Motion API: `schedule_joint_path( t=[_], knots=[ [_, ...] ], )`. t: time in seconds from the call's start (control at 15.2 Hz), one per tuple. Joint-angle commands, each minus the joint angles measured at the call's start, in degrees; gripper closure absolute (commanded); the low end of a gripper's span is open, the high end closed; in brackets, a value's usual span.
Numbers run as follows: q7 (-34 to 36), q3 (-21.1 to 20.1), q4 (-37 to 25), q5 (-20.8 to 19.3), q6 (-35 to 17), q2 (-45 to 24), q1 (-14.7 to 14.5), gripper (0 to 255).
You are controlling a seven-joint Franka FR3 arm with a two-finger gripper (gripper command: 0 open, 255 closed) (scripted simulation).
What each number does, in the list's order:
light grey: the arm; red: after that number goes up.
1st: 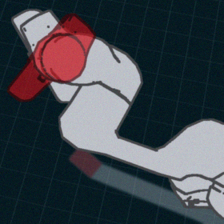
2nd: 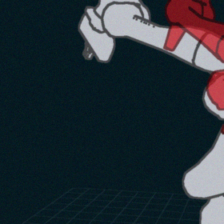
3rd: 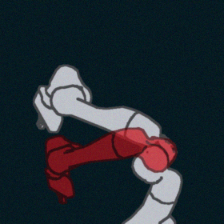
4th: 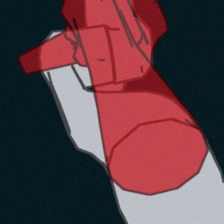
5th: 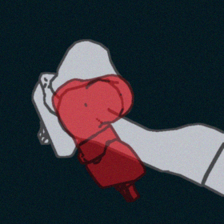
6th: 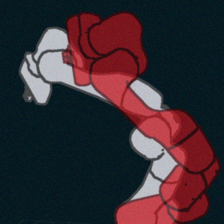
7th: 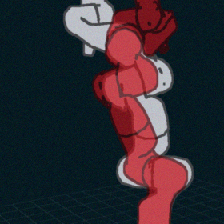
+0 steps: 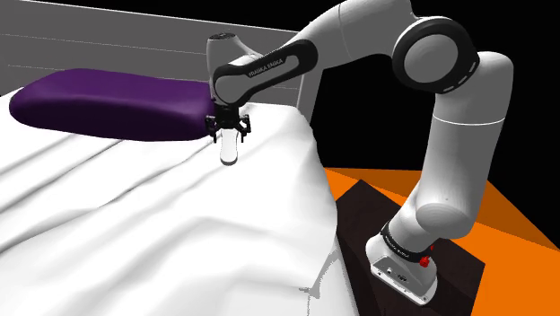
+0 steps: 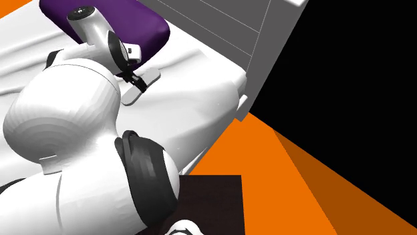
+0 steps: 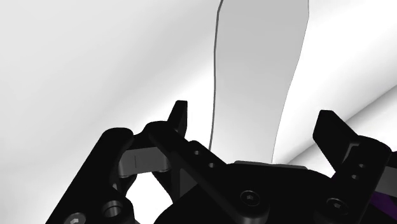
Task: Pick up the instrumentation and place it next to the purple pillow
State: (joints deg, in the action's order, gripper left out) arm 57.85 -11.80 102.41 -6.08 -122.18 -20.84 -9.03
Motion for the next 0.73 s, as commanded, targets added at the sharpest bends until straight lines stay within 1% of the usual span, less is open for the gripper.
schedule_joint_path(
  t=[0.0,0.13,0.66],
  knots=[
    [-0.3,-0.1,-1.2,0.4,2.5,1.2,0.1,0],
    [-0.6,-0.3,-3.0,0.8,5.5,2.5,0.2,0],
    [-0.6,-0.3,-3.0,0.8,5.5,2.5,0.2,0]
  ],
)
